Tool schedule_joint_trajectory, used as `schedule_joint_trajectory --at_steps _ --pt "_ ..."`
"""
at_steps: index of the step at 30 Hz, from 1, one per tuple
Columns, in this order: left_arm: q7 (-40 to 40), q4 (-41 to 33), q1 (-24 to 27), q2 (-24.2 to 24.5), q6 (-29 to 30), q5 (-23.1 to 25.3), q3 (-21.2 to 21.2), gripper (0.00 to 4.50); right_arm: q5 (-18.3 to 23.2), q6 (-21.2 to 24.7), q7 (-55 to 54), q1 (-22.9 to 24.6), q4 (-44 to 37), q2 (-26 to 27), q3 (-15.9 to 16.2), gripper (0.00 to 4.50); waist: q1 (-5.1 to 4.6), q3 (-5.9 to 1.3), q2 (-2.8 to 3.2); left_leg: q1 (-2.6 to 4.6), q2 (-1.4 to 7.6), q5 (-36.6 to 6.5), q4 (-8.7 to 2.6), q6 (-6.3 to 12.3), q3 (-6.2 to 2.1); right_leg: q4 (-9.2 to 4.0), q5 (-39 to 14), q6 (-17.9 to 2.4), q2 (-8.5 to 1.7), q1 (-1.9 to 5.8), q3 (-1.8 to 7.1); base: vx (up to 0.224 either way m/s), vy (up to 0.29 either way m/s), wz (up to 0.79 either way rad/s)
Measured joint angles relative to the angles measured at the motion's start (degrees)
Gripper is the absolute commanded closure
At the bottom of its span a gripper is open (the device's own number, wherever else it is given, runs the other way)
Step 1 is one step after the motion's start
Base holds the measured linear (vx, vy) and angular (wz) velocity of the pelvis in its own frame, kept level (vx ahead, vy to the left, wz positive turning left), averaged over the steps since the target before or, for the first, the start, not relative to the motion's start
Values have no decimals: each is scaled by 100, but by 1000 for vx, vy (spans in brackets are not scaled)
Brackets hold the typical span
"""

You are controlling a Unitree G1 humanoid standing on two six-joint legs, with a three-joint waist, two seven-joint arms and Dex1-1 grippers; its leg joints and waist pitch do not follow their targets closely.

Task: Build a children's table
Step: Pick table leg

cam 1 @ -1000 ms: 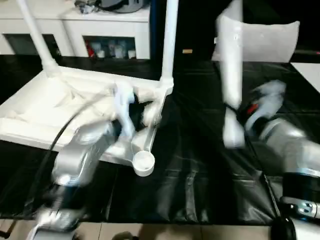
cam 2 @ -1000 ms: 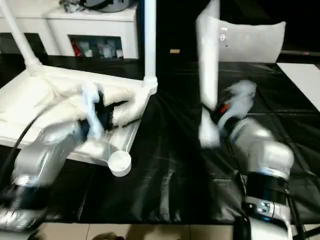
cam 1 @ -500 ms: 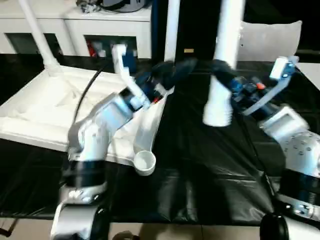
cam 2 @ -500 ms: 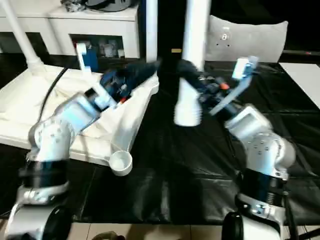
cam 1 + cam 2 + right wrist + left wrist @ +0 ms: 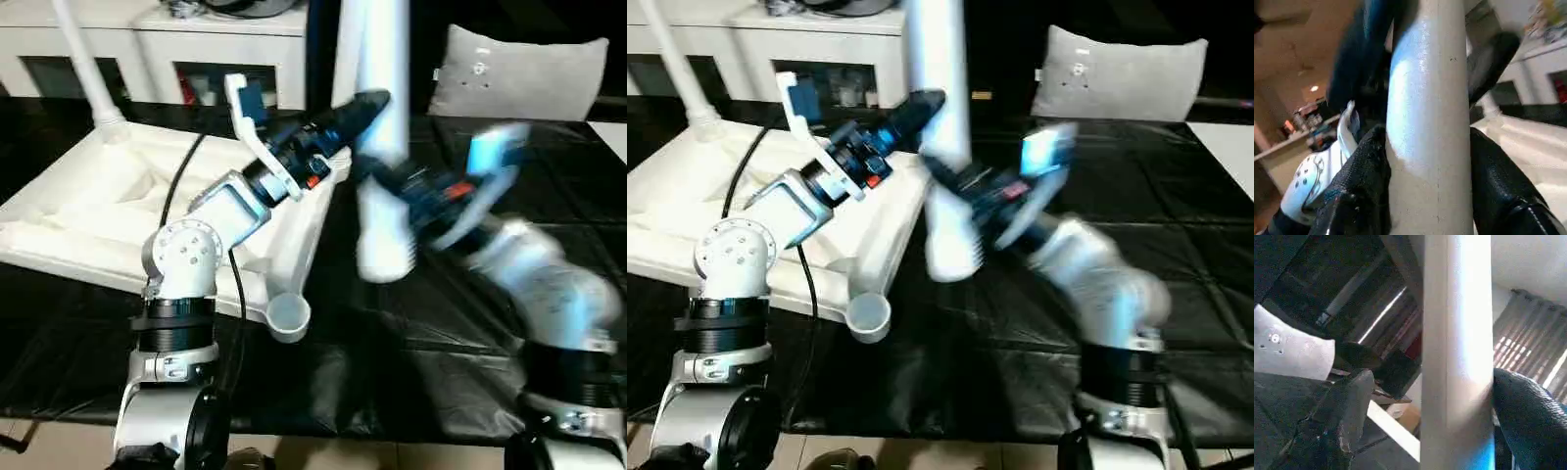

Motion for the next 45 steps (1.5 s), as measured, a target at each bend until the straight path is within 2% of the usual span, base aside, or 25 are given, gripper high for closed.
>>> schedule_joint_trajectory --at_steps 2,3,6,8,11,13,23,30,31,32,35,37,38,40,45 --pt "-11 -3 -6 -18 22 -110 15 78 -21 -19 1 0 1 4 62 266 2 0 0 0 0 0 1 0 0 0 0 0 -1 0 0 0 0 0" --pt "-15 -8 -6 -17 36 -154 34 108 -32 -39 1 0 2 6 73 266 4 0 0 0 0 0 1 -1 0 1 0 -1 -1 0 0 0 0 0" --pt "-45 -14 -6 -11 58 -217 89 122 -87 -122 -3 -2 23 32 103 266 3 0 0 1 0 -3 3 -6 0 1 2 -2 -1 2 0 0 0 0" --pt "-53 -14 -6 -12 57 -215 90 157 -135 -146 -13 -2 86 35 112 266 4 0 0 0 0 -3 5 -7 0 1 4 -1 -1 2 0 0 0 0" --pt "0 -9 -6 -14 48 -205 96 167 -143 -241 -7 -4 165 34 146 266 2 0 0 1 0 -3 5 -7 0 1 5 -1 -1 2 1 0 0 0" --pt "17 -9 -6 -14 45 -207 95 202 -143 -253 -10 -5 168 28 156 266 3 0 0 1 1 -3 5 -6 0 2 5 0 -1 2 0 0 0 0" --pt "30 -8 -5 -4 -10 -180 78 260 -142 -353 8 -9 169 29 202 266 2 0 0 1 2 -2 6 -5 1 2 6 0 -1 2 0 0 0 0" --pt "20 -8 -2 16 -124 -72 30 270 -173 -459 -9 -48 255 -15 286 267 1 0 0 1 2 -2 7 -4 1 3 7 1 -1 2 0 0 0 0" --pt "18 -8 -2 46 -181 -13 5 270 -173 -459 -14 -86 298 -18 301 211 1 0 -1 1 2 -1 8 -4 1 3 7 1 -1 2 0 0 0 0" --pt "19 -9 -4 64 -213 19 -18 270 -176 -459 -20 -102 323 -17 313 197 1 0 0 1 2 -1 8 -4 1 4 7 1 -1 2 0 0 0 0" --pt "29 -3 -24 275 -330 317 -207 271 -374 -491 -95 -208 468 -70 358 191 -2 0 0 1 3 -1 9 -7 1 4 10 2 0 1 0 0 0 0" --pt "-20 44 -67 583 -404 663 -436 271 -525 -602 -33 -230 500 -282 450 178 1 0 3 0 4 -2 11 -10 1 5 11 5 0 2 1 0 0 0" --pt "-58 98 -89 694 -431 789 -500 271 -603 -632 8 -249 515 -399 498 156 -1 0 3 0 4 -2 11 -13 1 3 15 10 0 2 1 0 0 0" --pt "-133 180 -104 814 -496 971 -546 271 -695 -700 111 -290 560 -554 568 152 -2 0 3 0 4 -5 12 -17 1 3 16 12 0 2 1 0 0 0" --pt "-439 169 -133 934 -557 1038 -700 271 -956 -734 510 -415 678 -982 916 108 10 0 3 -2 4 -7 16 -20 1 4 17 9 -1 3 0 0 0 0"
